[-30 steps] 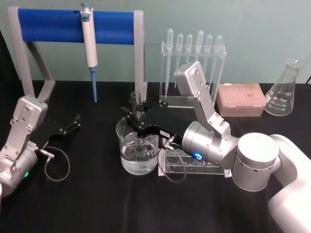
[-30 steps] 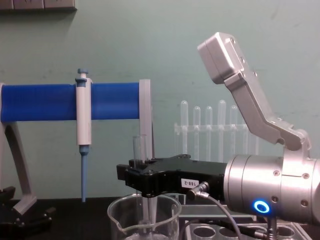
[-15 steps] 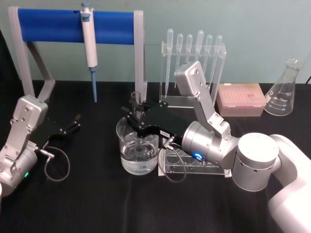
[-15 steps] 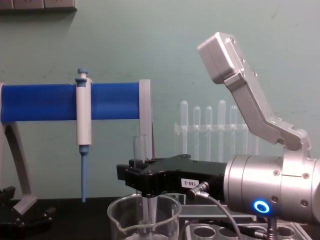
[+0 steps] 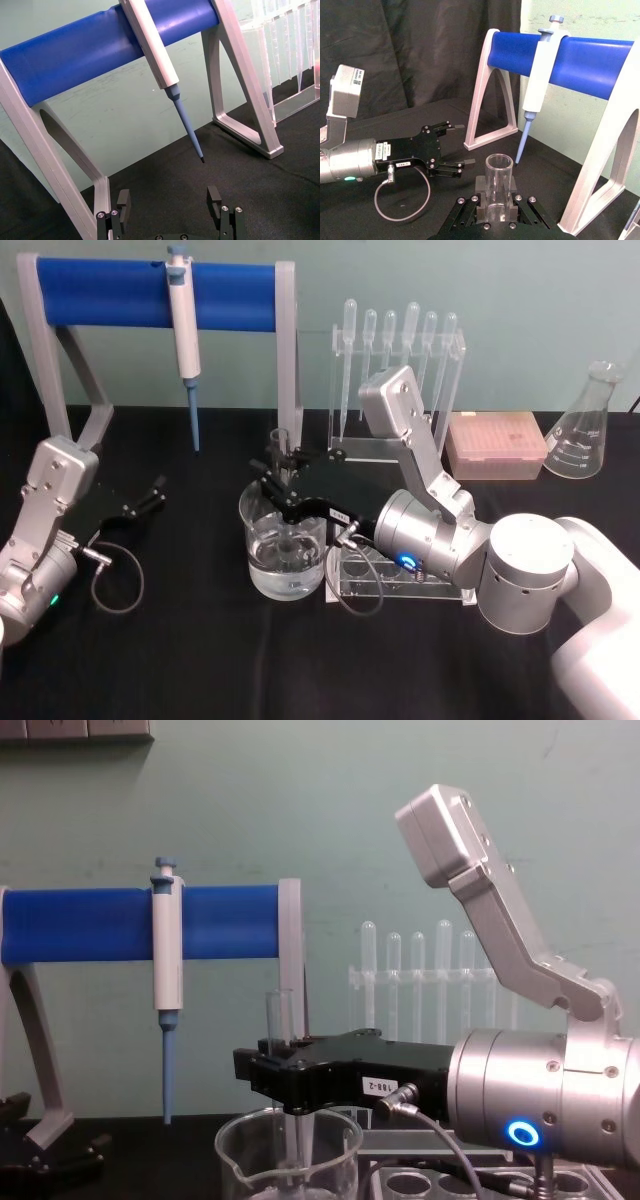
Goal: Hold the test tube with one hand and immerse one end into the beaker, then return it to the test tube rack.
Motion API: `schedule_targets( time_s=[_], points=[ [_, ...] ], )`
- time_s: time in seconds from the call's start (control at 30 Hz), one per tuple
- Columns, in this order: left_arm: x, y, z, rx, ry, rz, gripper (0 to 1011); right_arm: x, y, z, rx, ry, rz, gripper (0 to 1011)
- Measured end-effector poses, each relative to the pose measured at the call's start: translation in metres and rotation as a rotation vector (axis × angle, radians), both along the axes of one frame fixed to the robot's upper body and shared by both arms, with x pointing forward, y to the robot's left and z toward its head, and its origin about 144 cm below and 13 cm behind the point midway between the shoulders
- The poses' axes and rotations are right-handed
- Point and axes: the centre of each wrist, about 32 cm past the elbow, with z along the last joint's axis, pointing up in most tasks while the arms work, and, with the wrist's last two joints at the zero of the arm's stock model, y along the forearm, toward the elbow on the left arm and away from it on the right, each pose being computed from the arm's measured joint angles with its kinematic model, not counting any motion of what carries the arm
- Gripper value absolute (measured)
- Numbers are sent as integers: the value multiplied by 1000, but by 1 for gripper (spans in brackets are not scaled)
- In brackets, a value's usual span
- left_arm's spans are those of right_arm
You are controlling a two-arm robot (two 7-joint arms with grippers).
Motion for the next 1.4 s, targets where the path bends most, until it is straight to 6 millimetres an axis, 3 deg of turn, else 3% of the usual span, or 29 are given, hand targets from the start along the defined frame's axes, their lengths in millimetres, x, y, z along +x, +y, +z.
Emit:
schedule_targets(
  time_s=[1.4],
  points=[
    [0, 0, 0, 0, 0, 0, 1000, 0, 0, 0, 0, 0, 0, 228]
  ],
)
